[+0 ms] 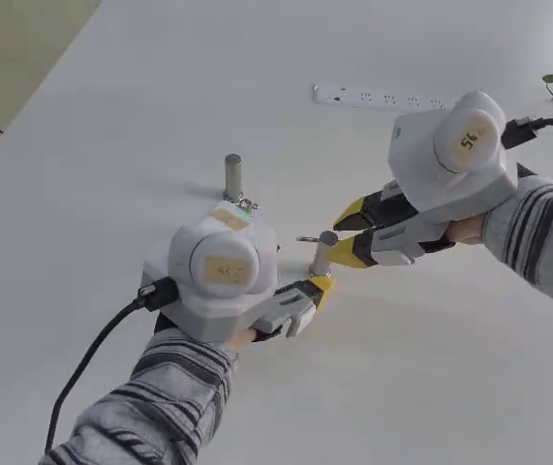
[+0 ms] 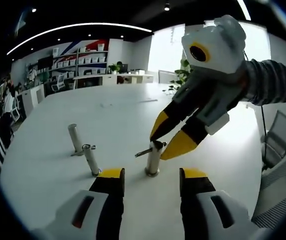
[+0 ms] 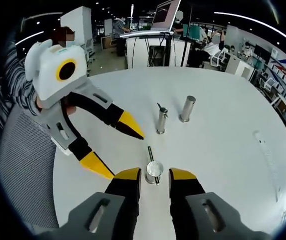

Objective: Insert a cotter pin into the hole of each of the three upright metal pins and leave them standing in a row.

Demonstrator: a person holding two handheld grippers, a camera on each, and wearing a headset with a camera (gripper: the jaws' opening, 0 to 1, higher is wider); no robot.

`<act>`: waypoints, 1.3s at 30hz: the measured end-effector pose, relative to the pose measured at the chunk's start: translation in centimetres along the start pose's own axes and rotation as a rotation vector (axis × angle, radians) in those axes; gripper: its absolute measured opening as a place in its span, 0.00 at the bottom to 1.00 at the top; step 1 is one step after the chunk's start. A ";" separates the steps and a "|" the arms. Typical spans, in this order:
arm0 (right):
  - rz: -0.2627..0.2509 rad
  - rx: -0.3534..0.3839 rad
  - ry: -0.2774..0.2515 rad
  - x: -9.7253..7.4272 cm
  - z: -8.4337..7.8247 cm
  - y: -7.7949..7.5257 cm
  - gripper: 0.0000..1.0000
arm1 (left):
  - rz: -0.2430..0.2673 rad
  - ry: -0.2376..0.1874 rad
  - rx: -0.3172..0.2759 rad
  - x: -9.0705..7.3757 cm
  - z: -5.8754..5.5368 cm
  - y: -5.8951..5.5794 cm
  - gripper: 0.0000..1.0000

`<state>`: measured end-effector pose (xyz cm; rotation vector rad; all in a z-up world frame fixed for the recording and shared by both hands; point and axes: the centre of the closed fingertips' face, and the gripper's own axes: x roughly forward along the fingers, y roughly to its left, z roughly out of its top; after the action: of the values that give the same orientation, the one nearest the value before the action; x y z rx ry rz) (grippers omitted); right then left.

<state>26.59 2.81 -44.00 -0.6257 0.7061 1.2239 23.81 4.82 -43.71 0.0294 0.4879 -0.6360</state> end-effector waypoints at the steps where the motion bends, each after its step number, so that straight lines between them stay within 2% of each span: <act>1: 0.002 0.002 -0.001 0.1 0.0 0.0 0.17 | 0.001 -0.006 -0.002 -0.4 0.2 0.0 0.44; 5: 0.009 0.015 0.004 0.8 -0.1 0.2 0.17 | 0.010 -0.029 -0.006 -1.2 0.9 0.3 0.49; 9: 0.018 0.035 0.003 1.6 -0.5 0.1 0.15 | 0.006 -0.025 -0.005 -1.9 0.9 0.5 0.56; 14: 0.025 0.034 0.010 1.8 -0.7 0.5 0.09 | 0.018 -0.021 0.029 -2.7 0.8 0.8 0.67; 16: 0.028 0.055 0.009 1.7 -0.7 0.6 0.09 | 0.017 -0.024 0.035 -3.0 0.9 0.9 0.70; 27: 0.036 0.048 0.010 1.8 -0.6 0.3 0.08 | 0.021 -0.054 0.057 -4.0 1.6 1.5 0.86; 30: 0.039 0.057 0.009 1.9 -0.6 0.0 0.08 | 0.019 -0.052 0.057 -4.3 1.5 1.7 0.90; 34: 0.039 0.029 0.021 1.8 -0.5 0.0 0.08 | 0.024 -0.032 0.079 -4.4 1.0 2.1 0.94; 39: 0.035 0.028 0.028 1.8 -0.5 -0.7 0.08 | 0.025 -0.038 0.079 -4.5 1.0 2.6 0.99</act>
<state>27.56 3.38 -45.60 -0.6109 0.7588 1.2376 22.61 9.32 -41.13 0.0975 0.4256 -0.6302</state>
